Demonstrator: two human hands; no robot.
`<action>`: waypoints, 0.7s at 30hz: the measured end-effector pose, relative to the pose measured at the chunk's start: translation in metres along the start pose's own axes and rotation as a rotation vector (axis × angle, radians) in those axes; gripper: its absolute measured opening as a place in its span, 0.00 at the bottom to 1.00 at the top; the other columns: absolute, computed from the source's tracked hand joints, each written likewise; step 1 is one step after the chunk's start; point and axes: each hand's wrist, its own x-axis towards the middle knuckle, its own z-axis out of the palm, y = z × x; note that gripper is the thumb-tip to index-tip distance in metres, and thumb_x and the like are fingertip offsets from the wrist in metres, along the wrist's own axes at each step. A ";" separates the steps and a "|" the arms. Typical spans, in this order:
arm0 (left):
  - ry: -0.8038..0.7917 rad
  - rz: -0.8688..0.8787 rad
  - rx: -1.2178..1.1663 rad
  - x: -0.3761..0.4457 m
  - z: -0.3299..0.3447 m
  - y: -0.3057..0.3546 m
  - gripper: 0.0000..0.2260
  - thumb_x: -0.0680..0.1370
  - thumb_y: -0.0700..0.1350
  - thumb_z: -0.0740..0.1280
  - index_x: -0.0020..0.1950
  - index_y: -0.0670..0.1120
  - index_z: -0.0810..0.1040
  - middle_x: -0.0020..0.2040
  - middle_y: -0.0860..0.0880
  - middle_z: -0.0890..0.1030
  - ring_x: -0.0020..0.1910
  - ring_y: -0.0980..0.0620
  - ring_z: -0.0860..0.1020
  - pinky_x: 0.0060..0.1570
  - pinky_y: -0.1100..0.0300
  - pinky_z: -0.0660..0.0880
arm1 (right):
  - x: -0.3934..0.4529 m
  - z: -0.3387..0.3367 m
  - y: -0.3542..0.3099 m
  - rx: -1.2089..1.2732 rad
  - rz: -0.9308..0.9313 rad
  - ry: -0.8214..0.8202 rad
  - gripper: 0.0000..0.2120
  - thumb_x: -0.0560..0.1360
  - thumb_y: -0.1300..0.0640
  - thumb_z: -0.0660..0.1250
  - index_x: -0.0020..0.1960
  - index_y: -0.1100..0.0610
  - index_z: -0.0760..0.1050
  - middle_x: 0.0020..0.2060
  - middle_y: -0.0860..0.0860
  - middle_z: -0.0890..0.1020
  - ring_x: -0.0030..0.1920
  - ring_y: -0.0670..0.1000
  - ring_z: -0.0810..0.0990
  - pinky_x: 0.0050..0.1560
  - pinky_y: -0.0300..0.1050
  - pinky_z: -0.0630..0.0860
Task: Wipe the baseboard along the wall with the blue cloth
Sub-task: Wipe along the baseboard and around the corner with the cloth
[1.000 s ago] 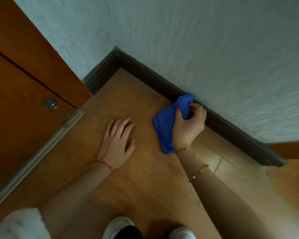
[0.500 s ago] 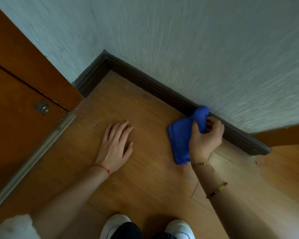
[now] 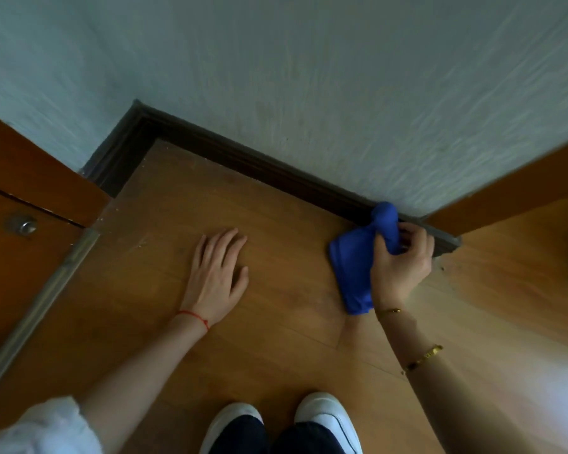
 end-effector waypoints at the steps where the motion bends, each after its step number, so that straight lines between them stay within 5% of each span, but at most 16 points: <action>1: -0.002 0.000 0.003 0.000 0.000 0.000 0.24 0.80 0.52 0.56 0.74 0.44 0.70 0.74 0.44 0.69 0.74 0.44 0.65 0.77 0.41 0.56 | 0.000 0.000 -0.001 -0.008 -0.008 -0.017 0.12 0.69 0.64 0.73 0.52 0.61 0.77 0.47 0.56 0.77 0.45 0.50 0.76 0.46 0.30 0.66; 7: -0.019 -0.007 -0.006 0.000 0.000 -0.001 0.25 0.80 0.53 0.56 0.75 0.44 0.69 0.75 0.44 0.68 0.75 0.45 0.64 0.77 0.41 0.54 | -0.006 0.033 -0.032 -0.012 -0.160 -0.209 0.13 0.71 0.62 0.73 0.55 0.59 0.77 0.50 0.53 0.77 0.48 0.47 0.76 0.47 0.36 0.71; 12: -0.039 -0.009 -0.002 0.000 -0.002 -0.001 0.25 0.80 0.53 0.55 0.75 0.45 0.68 0.76 0.45 0.67 0.75 0.45 0.63 0.77 0.40 0.55 | -0.001 0.013 -0.012 -0.034 -0.121 -0.134 0.12 0.71 0.62 0.72 0.54 0.59 0.77 0.49 0.53 0.77 0.49 0.46 0.75 0.48 0.28 0.68; 16: -0.053 -0.016 0.022 0.000 -0.001 -0.001 0.25 0.80 0.54 0.55 0.76 0.46 0.67 0.76 0.45 0.66 0.76 0.46 0.62 0.77 0.40 0.55 | 0.006 -0.025 0.021 -0.048 -0.016 0.008 0.12 0.70 0.64 0.72 0.52 0.61 0.76 0.48 0.56 0.77 0.46 0.51 0.76 0.46 0.40 0.73; 21: -0.051 -0.019 0.008 -0.001 -0.001 -0.001 0.25 0.80 0.54 0.55 0.76 0.45 0.67 0.76 0.45 0.66 0.76 0.45 0.62 0.77 0.39 0.55 | 0.004 -0.005 -0.003 -0.061 -0.097 -0.109 0.14 0.70 0.64 0.73 0.54 0.61 0.76 0.49 0.55 0.77 0.49 0.50 0.76 0.49 0.35 0.68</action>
